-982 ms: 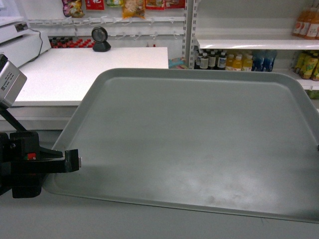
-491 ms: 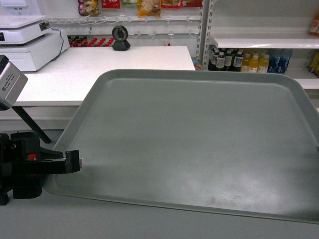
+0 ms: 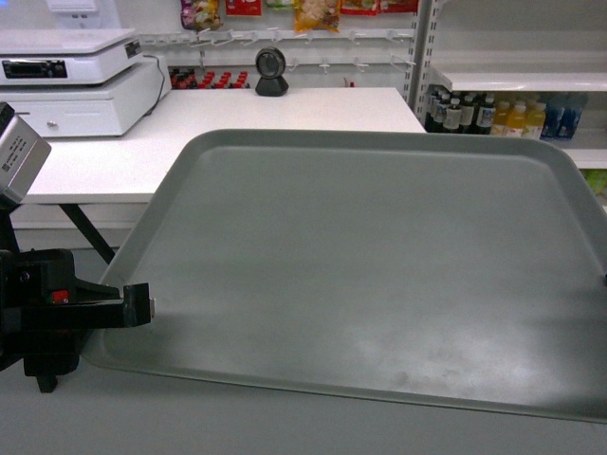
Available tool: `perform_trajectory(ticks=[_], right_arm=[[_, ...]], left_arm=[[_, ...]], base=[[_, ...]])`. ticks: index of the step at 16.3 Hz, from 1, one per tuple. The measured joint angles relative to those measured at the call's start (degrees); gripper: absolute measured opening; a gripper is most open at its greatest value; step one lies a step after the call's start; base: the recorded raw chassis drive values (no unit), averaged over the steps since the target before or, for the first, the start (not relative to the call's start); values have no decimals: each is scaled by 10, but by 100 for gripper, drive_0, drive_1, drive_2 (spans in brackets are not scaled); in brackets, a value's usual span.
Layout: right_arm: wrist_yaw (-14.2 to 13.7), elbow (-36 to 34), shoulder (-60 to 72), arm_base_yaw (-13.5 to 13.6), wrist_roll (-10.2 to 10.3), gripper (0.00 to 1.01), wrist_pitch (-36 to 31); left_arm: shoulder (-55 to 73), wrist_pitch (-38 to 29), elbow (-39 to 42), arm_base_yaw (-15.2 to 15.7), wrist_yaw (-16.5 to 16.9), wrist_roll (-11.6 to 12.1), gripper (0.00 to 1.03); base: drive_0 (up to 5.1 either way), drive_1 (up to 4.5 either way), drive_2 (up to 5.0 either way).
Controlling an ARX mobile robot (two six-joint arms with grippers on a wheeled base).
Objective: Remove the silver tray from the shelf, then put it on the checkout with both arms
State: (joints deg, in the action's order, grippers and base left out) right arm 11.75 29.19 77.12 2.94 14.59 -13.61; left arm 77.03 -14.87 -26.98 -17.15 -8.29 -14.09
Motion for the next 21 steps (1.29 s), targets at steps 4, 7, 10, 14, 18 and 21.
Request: perform_trajectory(ticks=[4, 7, 10, 14, 18, 21], right_arm=[[0, 0, 0, 0, 0, 2, 2], [0, 0, 0, 0, 0, 2, 3], [3, 0, 0, 1, 0, 2, 0], [2, 0, 0, 1, 1, 2, 3], [2, 0, 0, 0, 0, 2, 2], [2, 0, 0, 0, 0, 2, 0]], left_arm=[[0, 1, 0, 0, 0, 0, 3], [0, 1, 0, 0, 0, 0, 3], [0, 0, 0, 4, 0, 2, 3], [0, 3, 0, 3, 0, 4, 3], [0, 0, 0, 3, 0, 4, 3], [0, 0, 0, 2, 1, 4, 3]], base=[[-492, 254, 254], [-325, 168, 168], [-25, 9, -58], [-8, 406, -421], [-6, 407, -420], [2, 415, -412]])
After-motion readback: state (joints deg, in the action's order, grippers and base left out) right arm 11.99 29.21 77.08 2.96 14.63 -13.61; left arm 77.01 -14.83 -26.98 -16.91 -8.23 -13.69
